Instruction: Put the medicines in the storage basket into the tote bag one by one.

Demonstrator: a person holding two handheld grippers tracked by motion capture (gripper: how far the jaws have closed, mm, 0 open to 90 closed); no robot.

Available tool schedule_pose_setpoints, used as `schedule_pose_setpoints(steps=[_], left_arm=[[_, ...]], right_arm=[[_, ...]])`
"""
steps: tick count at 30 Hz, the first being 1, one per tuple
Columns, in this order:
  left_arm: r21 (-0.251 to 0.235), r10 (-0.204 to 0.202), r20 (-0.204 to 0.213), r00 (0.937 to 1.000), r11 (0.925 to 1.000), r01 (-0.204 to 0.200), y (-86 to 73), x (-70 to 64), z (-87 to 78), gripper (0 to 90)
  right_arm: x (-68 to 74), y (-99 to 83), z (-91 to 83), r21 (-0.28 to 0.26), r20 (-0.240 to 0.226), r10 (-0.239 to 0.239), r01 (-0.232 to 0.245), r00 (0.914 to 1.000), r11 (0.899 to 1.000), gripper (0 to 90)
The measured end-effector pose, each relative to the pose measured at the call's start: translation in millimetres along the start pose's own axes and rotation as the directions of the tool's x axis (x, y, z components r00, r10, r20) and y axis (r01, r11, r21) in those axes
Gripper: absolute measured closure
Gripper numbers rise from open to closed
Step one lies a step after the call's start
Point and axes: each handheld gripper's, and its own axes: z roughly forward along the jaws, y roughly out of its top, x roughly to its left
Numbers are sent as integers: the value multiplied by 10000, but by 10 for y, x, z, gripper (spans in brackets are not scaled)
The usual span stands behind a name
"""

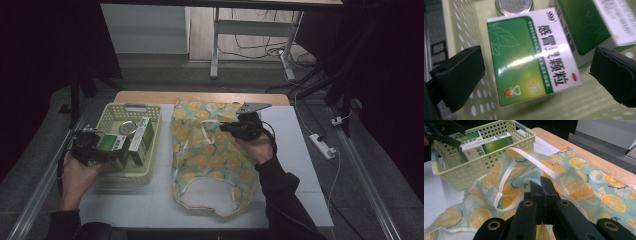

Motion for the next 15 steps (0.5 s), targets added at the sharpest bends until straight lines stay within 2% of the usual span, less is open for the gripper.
schedule_pose_setpoints(steps=[3,8,11,15], left_arm=[[685,-18,-109,9999,9976,26,43,4,73,0],[1392,20,-14,10000,9903,-17,80,17,128,11],[1622,42,103,9999,9867,-58,89,20,141,49],[1734,-273,215,9994,9846,231,95,38,147,99]], right_arm=[[-2,-3,3,5,-5,14,-14,10000,10000,900],[-1,-5,6,17,-10,-5,5,10000,10000,900],[-1,-4,5,23,-14,-14,14,10000,10000,900],[-2,-5,7,14,-12,1,-1,10000,10000,900]])
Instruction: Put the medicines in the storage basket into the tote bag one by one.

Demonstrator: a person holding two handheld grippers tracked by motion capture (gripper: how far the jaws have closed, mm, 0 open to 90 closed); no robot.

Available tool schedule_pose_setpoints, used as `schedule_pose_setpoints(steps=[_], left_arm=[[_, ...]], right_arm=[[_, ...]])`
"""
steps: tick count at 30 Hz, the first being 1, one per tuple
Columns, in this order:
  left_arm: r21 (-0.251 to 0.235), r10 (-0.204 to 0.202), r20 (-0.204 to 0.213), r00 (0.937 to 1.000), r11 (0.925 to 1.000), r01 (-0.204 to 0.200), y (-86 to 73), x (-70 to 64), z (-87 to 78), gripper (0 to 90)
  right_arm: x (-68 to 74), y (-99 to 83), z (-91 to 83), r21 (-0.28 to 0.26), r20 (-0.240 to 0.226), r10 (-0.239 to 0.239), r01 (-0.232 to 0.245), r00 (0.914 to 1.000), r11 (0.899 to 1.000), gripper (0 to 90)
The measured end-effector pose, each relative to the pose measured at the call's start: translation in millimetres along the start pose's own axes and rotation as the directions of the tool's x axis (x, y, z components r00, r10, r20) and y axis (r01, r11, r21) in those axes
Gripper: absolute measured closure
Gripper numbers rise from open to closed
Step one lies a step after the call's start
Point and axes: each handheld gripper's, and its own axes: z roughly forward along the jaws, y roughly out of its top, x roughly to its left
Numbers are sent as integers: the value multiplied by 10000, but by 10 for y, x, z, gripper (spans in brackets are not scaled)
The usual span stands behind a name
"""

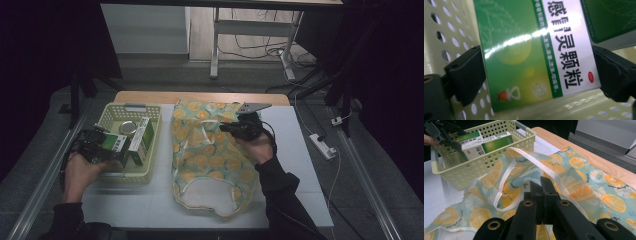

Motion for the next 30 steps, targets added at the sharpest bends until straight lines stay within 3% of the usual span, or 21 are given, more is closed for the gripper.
schedule_pose_setpoints(steps=[2,10,18,23,30], left_arm=[[-49,4,103,9999,10000,-4,-5,8,-3,146],[-195,-105,-98,9999,9998,104,-16,-23,-27,170],[-965,-177,-219,9996,9952,155,-59,-2,-189,171],[-1622,-241,-88,9997,9865,223,-95,4,-338,171],[-2560,-121,-114,9999,9666,88,-142,-8,-583,171]], right_arm=[[0,-2,1,6,0,2,-2,10000,10000,900],[-11,-2,-22,-73,64,17,-17,10000,10000,900],[-22,-9,-27,-86,91,35,-35,10000,10000,900],[-27,-13,-24,-90,90,53,-53,9999,9999,900],[-36,-17,-30,-107,94,74,-73,9999,9999,900]])
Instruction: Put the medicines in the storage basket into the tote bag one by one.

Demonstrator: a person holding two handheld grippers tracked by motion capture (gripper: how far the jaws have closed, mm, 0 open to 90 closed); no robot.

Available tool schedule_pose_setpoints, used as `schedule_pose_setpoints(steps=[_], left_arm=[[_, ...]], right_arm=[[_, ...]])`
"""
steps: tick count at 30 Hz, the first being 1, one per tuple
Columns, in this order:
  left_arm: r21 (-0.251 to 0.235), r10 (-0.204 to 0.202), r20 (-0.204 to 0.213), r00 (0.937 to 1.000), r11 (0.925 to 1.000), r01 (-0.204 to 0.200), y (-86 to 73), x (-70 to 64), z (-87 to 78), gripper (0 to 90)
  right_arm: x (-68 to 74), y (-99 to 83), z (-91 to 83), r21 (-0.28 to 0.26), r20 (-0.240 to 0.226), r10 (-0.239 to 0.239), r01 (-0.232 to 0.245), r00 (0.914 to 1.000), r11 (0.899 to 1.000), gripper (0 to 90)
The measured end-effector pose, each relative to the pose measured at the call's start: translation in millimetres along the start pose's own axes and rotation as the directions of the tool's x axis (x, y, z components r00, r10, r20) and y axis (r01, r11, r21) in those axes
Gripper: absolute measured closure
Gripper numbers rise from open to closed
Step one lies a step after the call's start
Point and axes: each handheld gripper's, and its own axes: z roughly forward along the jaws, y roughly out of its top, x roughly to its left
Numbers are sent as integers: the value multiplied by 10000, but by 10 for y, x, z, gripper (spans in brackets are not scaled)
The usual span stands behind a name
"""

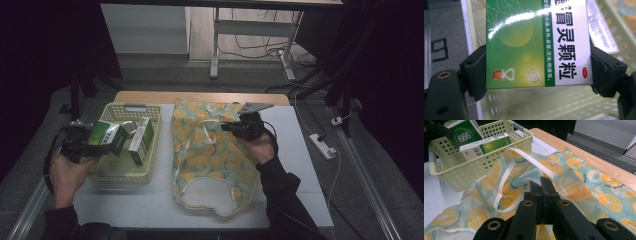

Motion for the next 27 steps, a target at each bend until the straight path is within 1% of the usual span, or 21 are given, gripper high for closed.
schedule_pose_setpoints(steps=[6,8,13,16,20,22,23,24,25,26,27], left_arm=[[-764,206,17,9998,9969,-204,14,-45,-237,171],[-950,361,115,9993,9949,-348,22,-80,-294,171],[-1287,762,380,9964,9892,-707,59,-214,-396,171],[-1438,1050,611,9926,9850,-954,87,-313,-445,171],[-1642,1489,920,9846,9775,-1325,118,-461,-501,171],[-1705,1761,1080,9784,9729,-1563,134,-535,-523,170],[-1753,1832,1167,9761,9712,-1614,140,-573,-531,171],[-1788,1951,1368,9712,9692,-1695,146,-600,-534,170],[-1840,2060,1632,9648,9672,-1754,151,-623,-534,170],[-1907,2117,1829,9601,9656,-1766,154,-648,-527,170],[-1882,2172,1924,9570,9653,-1812,158,-669,-522,170]], right_arm=[[-12,-7,1,8,9,59,-59,10000,10000,900],[-14,-10,6,21,11,56,-56,10000,10000,900],[-22,-16,9,42,21,77,-77,10000,10000,900],[-24,-15,8,38,22,91,-92,10000,10000,900],[-24,-17,9,47,22,107,-107,9999,9999,900],[-25,-17,8,40,30,116,-116,9999,9999,900],[-25,-17,7,33,34,123,-123,9999,9999,900],[-25,-17,6,18,39,129,-129,9999,9999,900],[-26,-17,6,9,29,135,-135,9999,9999,900],[-25,-17,7,11,22,141,-141,9999,9999,900],[-24,-18,8,13,25,139,-139,9999,9999,900]])
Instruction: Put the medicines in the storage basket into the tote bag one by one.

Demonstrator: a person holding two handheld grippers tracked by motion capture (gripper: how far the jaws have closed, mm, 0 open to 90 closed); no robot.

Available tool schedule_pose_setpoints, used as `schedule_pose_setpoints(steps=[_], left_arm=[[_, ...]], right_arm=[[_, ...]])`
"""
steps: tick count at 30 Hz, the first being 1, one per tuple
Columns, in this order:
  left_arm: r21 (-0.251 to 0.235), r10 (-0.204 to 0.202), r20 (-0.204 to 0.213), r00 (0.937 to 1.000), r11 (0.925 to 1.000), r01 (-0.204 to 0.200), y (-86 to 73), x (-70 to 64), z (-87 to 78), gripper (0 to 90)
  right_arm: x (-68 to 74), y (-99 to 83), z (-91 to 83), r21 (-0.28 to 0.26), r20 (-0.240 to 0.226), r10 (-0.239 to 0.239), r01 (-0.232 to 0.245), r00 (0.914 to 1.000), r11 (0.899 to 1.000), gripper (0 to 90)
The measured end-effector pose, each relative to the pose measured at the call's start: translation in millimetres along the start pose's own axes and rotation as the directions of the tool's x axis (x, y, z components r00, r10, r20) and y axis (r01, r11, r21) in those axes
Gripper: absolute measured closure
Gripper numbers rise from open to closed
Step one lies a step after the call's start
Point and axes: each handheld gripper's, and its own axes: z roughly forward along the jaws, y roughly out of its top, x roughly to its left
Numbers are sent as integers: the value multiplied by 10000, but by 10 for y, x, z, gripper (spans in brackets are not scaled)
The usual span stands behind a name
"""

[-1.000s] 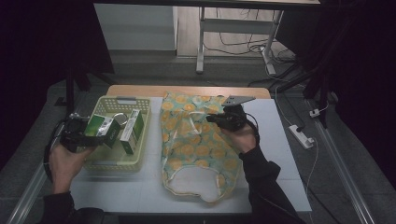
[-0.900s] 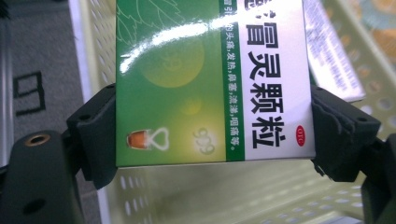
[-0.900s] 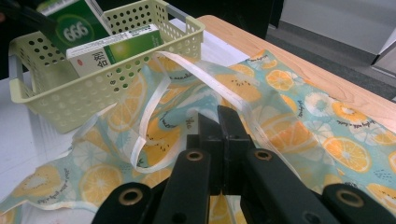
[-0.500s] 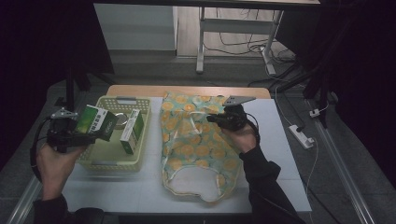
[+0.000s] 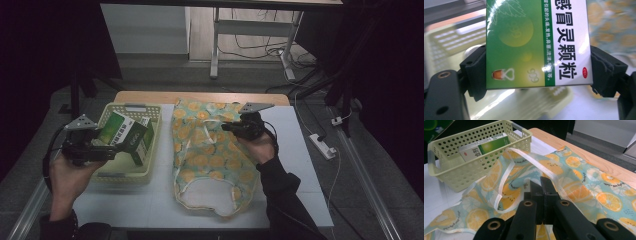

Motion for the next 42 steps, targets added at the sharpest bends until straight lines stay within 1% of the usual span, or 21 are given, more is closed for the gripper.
schedule_pose_setpoints(steps=[4,8,13,17,24,25,27,30,34,36,37,38,39,40,41,42], left_arm=[[117,273,448,9986,9995,-279,34,-118,97,170],[313,586,805,9950,9976,-613,61,-249,223,170],[571,1059,1282,9861,9918,-1139,92,-423,390,170],[585,1428,1764,9739,9862,-1552,96,-542,525,170],[935,1728,2332,9569,9755,-1990,93,-715,764,170],[963,1775,2460,9529,9738,-2062,94,-751,804,170],[1073,1869,2593,9475,9695,-2206,99,-815,866,170],[1199,2034,2820,9376,9622,-2447,102,-906,961,170],[1377,2134,3105,9263,9541,-2659,101,-1010,1086,170],[1453,2205,3188,9218,9497,-2774,100,-1060,1138,170],[1509,2273,3292,9165,9454,-2887,102,-1081,1160,170],[1528,2287,3341,9144,9441,-2919,102,-1108,1181,169],[1528,2287,3341,9144,9441,-2919,102,-1108,1181,170],[1560,2320,3481,9083,9410,-3002,107,-1155,1220,170],[1574,2353,3554,9046,9389,-3061,110,-1176,1239,170],[1581,2352,3610,9024,9382,-3077,112,-1201,1259,169]], right_arm=[[2,-3,9,4,-25,27,-27,10000,10000,900],[0,-6,13,33,-11,28,-28,10000,10000,900],[1,-9,18,51,-10,6,-6,10000,10000,900],[3,-10,22,64,-19,1,0,10000,10000,900],[5,-12,30,72,-32,-8,8,10000,10000,900],[5,-12,31,75,-33,-9,9,10000,10000,900],[3,-13,32,95,-15,-11,11,10000,10000,900],[2,-16,35,103,-9,-3,3,10000,9999,900],[3,-19,43,105,-20,6,-6,10000,9999,900],[3,-21,47,116,-31,12,-12,10000,9999,900],[2,-21,49,119,-26,9,-8,10000,9999,900],[2,-22,49,142,-10,13,-13,10000,9999,900],[1,-24,51,149,3,19,-19,10000,9999,900],[-1,-26,54,151,-2,22,-22,10000,9999,900],[-2,-28,56,154,-1,28,-28,10000,9999,900],[-4,-29,59,156,5,33,-33,10000,9999,900]])
